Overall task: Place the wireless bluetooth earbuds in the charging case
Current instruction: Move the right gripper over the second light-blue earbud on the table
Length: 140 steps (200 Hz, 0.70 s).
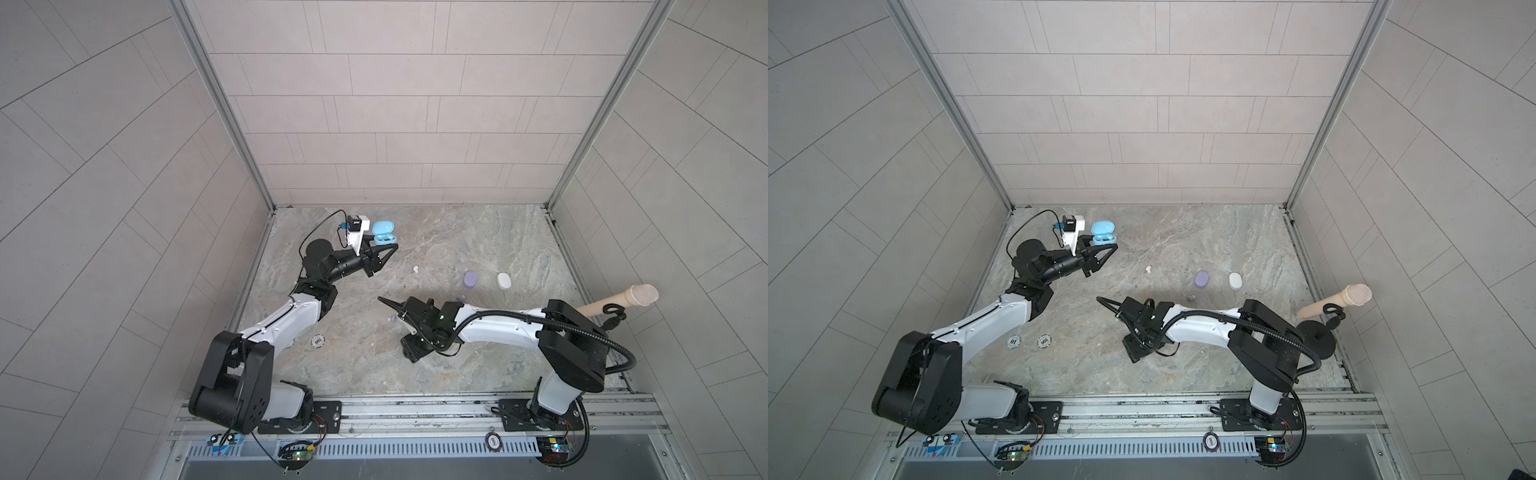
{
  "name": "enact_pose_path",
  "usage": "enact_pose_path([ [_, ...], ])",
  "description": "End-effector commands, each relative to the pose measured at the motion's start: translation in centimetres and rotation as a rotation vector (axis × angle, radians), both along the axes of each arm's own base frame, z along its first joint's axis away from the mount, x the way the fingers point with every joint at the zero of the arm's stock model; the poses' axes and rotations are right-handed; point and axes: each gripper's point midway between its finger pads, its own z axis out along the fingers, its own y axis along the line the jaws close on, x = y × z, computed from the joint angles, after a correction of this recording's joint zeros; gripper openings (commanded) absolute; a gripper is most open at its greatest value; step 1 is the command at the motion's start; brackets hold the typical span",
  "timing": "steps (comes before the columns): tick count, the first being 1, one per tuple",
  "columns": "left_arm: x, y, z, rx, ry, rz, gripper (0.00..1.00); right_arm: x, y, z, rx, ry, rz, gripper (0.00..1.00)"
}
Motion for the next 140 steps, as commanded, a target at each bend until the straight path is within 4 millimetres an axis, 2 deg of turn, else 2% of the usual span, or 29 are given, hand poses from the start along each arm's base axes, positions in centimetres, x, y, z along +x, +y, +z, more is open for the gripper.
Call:
enact_pose_path([
  [1,-0.7,0.4,0.8,0.001,-0.026,0.004,0.0,-0.1,1.6,0.0,0.08,0.075,-0.084,0.58],
  [38,-1.0,0.4,1.3,0.022,-0.034,0.002,0.0,0.3,0.3,-1.8,0.017,0.098,-0.172,0.62],
  [72,-1.1,0.4,1.4,0.025,-0.034,-0.005,0.0,0.4,0.4,-2.4,0.007,0.11,-0.188,0.62],
  [104,-1.2,0.4,1.1,0.028,-0.03,-0.005,0.0,0.7,1.8,-1.1,0.07,0.111,-0.185,0.62],
  [140,-1.2,0.5,1.1,0.027,-0.031,0.001,0.0,0.7,4.5,1.1,0.153,0.121,-0.141,0.62],
])
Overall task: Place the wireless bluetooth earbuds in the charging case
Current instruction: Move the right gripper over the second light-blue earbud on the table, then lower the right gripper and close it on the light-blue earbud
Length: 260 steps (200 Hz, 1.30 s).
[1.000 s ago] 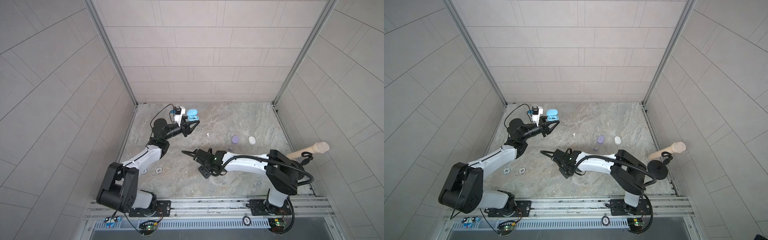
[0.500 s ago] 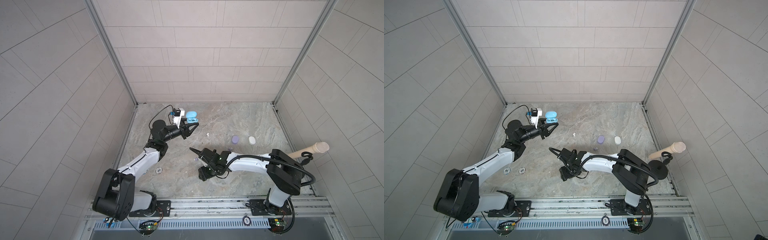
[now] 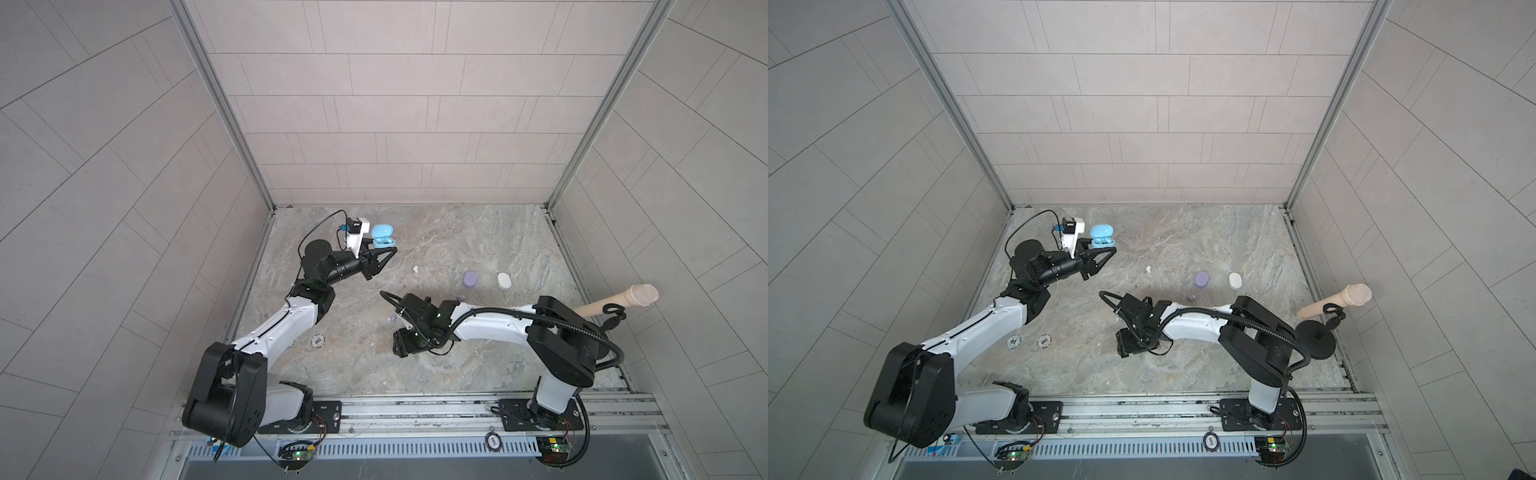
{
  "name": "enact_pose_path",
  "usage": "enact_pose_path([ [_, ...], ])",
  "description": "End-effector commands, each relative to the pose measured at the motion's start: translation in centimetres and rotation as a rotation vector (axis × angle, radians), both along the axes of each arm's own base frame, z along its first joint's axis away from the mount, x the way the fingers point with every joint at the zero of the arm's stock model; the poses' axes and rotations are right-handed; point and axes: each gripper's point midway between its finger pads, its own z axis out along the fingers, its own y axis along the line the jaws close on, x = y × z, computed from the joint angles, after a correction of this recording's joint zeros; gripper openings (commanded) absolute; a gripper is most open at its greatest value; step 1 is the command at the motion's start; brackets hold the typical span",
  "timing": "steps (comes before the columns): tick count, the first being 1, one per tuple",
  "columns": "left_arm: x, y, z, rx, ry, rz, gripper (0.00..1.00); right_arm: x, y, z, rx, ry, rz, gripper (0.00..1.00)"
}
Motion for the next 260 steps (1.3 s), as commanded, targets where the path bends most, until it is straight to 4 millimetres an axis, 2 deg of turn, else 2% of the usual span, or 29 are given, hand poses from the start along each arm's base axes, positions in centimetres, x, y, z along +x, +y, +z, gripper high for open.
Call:
enact_pose_path([
  [1,-0.4,0.3,1.5,-0.006,-0.058,-0.002,0.0,-0.1,2.1,1.3,0.057,0.017,0.01,0.62],
  [27,-0.3,0.5,1.6,-0.011,-0.061,0.0,0.0,-0.6,4.3,2.6,0.122,0.019,0.055,0.62],
  [48,-0.3,0.5,1.7,-0.015,-0.062,0.002,0.0,-0.8,4.3,2.7,0.099,0.014,0.073,0.62],
  [64,-0.3,0.6,1.8,-0.016,-0.063,0.002,0.0,-0.5,3.3,2.7,0.049,-0.016,0.073,0.62],
  [101,-0.2,0.6,1.9,-0.02,-0.062,0.003,0.0,0.0,-0.4,2.4,-0.166,-0.095,0.098,0.62],
  [120,-0.2,0.6,2.0,-0.023,-0.06,0.002,0.0,-0.7,-1.1,2.1,-0.192,-0.079,0.092,0.62],
  [157,-0.1,0.8,2.0,-0.019,-0.048,0.005,0.0,-3.5,-0.3,1.9,-0.147,-0.026,0.11,0.63],
  [182,0.3,1.1,1.9,-0.019,-0.04,0.018,0.0,-4.4,-0.3,1.9,-0.145,-0.04,0.117,0.59],
  [202,0.6,1.2,1.8,-0.022,-0.032,0.02,0.0,-4.6,0.3,1.3,-0.114,-0.026,0.111,0.51],
  [260,0.9,1.5,0.9,-0.016,-0.01,0.036,0.0,-4.0,0.8,-0.5,-0.152,-0.03,0.115,0.51],
])
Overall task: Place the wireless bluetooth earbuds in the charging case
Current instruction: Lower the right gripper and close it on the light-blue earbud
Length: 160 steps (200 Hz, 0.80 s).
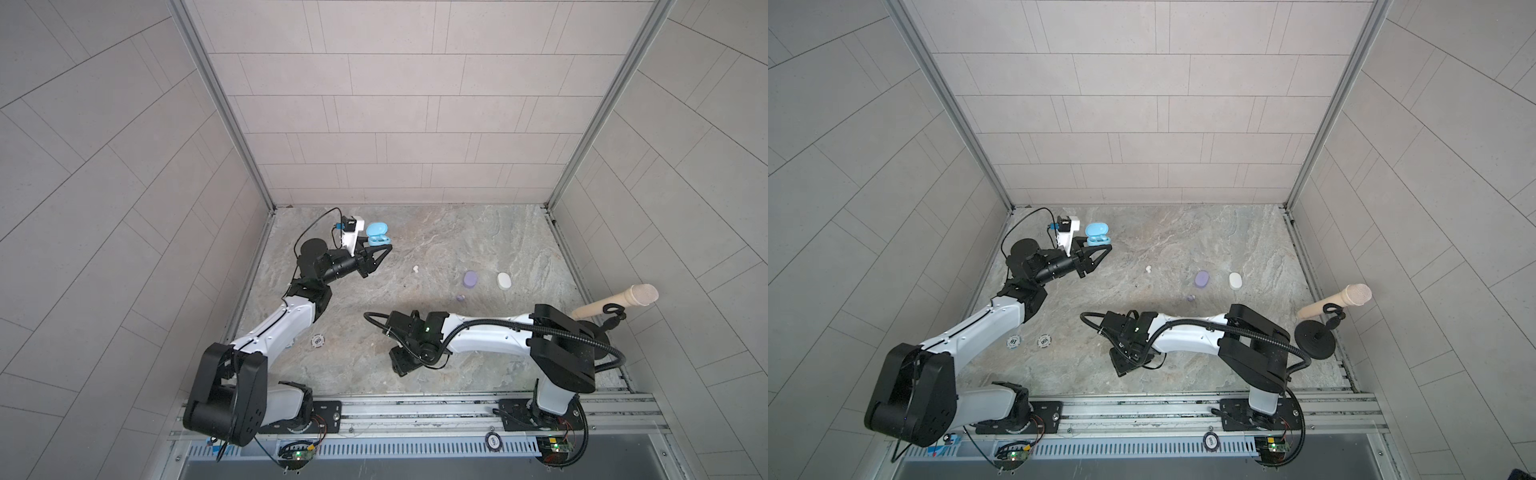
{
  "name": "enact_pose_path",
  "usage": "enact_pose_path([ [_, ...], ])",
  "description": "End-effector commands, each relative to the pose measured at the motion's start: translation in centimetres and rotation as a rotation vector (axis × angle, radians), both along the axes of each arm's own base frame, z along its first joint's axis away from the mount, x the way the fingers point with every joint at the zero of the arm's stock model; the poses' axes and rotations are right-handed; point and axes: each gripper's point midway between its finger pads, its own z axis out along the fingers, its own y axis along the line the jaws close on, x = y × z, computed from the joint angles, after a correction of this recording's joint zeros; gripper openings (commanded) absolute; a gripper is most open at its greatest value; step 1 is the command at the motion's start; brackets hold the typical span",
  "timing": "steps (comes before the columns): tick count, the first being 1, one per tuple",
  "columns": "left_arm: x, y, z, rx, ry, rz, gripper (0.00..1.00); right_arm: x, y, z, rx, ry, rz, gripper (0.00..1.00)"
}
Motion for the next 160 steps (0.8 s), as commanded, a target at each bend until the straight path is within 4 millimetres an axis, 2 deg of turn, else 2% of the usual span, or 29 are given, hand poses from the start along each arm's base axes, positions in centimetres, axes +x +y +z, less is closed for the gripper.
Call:
enact_pose_path([
  [1,0.1,0.2,1.0,-0.012,-0.025,0.002,0.0,0.7,0.3,-0.6,-0.018,-0.018,-0.02,0.51],
  [41,0.5,0.9,0.5,-0.017,-0.003,0.024,0.0,1.2,0.3,-1.1,-0.05,-0.03,-0.016,0.52],
  [87,0.8,1.3,0.7,-0.028,-0.007,0.036,0.0,2.5,-0.3,-1.3,-0.085,-0.05,-0.017,0.53],
  [160,0.7,1.2,0.7,-0.03,-0.003,0.027,0.0,4.2,-0.1,-1.5,-0.138,-0.077,0.025,0.57],
])
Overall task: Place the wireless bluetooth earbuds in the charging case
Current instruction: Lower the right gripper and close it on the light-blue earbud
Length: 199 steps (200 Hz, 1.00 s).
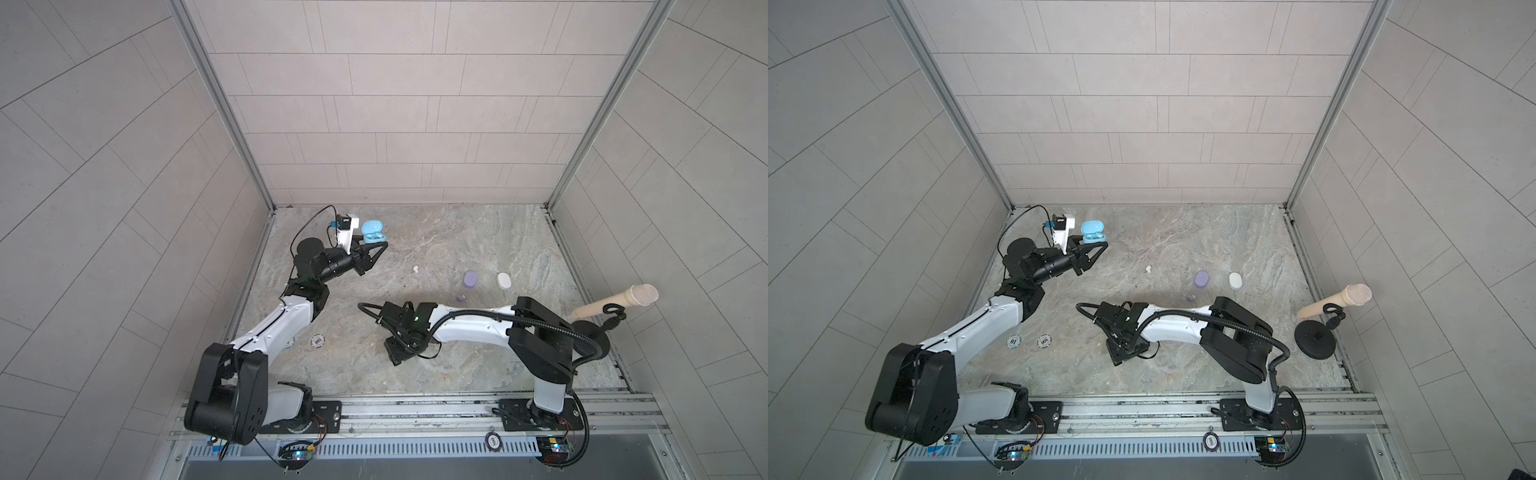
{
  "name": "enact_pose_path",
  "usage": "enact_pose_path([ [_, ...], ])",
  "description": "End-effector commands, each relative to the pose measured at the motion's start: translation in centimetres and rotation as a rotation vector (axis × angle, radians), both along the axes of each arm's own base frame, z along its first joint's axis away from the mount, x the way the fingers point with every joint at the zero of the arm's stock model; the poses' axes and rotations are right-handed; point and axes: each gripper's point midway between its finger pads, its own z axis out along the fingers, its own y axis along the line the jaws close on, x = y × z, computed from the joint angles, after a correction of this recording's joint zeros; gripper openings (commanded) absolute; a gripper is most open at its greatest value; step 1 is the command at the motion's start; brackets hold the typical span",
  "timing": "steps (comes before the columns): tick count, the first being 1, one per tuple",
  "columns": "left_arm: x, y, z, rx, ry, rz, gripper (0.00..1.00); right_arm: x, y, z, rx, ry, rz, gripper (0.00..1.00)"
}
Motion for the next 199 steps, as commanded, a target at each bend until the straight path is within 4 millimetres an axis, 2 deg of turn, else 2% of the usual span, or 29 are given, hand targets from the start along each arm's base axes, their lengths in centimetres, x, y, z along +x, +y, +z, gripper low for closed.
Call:
enact_pose_path([
  [1,-0.1,0.1,0.6,-0.011,-0.028,-0.009,0.0,0.6,-0.7,-0.6,-0.068,-0.023,0.025,0.57],
  [51,-0.2,0.1,0.8,-0.011,-0.031,-0.01,0.0,1.1,0.4,-0.1,-0.04,-0.029,0.046,0.57],
  [78,-0.2,0.1,0.8,-0.012,-0.03,-0.011,0.0,1.9,-0.8,0.3,-0.098,-0.076,0.023,0.56],
  [138,-0.2,0.1,0.7,-0.011,-0.03,-0.01,0.0,2.3,-1.1,0.8,-0.08,-0.102,-0.074,0.47],
  [199,-0.3,0.1,0.8,-0.01,-0.029,-0.01,0.0,1.9,-0.8,0.7,-0.075,-0.084,-0.08,0.38],
])
